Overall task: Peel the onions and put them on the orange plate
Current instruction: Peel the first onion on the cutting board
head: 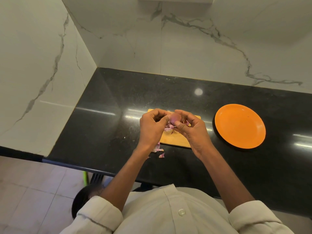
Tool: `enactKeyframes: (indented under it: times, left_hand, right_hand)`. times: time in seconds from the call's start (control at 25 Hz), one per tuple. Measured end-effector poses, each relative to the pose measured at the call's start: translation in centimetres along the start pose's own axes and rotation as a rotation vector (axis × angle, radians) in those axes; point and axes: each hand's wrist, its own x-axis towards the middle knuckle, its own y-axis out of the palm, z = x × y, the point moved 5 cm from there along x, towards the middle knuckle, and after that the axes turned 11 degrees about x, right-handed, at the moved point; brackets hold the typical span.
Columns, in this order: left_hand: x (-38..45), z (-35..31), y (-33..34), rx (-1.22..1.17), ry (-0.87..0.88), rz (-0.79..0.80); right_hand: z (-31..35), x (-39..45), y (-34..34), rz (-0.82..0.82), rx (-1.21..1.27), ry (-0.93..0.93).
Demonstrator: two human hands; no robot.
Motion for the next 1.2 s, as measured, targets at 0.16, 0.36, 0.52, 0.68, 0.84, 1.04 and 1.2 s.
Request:
enactKeyframes:
  times: [0.16, 0.36, 0.52, 0.68, 0.84, 1.04, 1.2]
  left_hand:
    - [0.2, 1.1, 0.0, -0.140, -0.139, -0.035]
    - [-0.4, 1.7, 0.3, -0.416, -0.284, -0.031]
    - [-0.8, 1.7, 0.0, -0.377, -0.270, -0.030]
    - [-0.7, 2.8, -0.4, 0.013, -0.176, -0.062]
    - [-0.8, 1.6, -0.5, 0.175, -0.049, -0.091]
    - [-0.4, 0.4, -0.1, 0.081, 0.072, 0.046]
    - [-0.6, 0.0, -0.5, 0.093, 0.134, 0.027]
  right_hand:
    - [-0.3, -0.1, 0.3, -0.019, 0.170, 0.059]
    - [-1.3, -0.4, 0.7, -0.064, 0.394, 0.203]
    - [-0.7, -0.5, 0.6, -0.068, 0.387, 0.162]
    - [-0.7, -0.5, 0.2, -0.123, 0.274, 0.096]
    - [-0.6, -0.6, 0.2, -0.108, 0.220, 0.049]
    - [-0.7, -0.7, 0.2, -0.052, 0.194, 0.037]
    - [-0.5, -0.6, 0.0, -0.035, 0.183, 0.032]
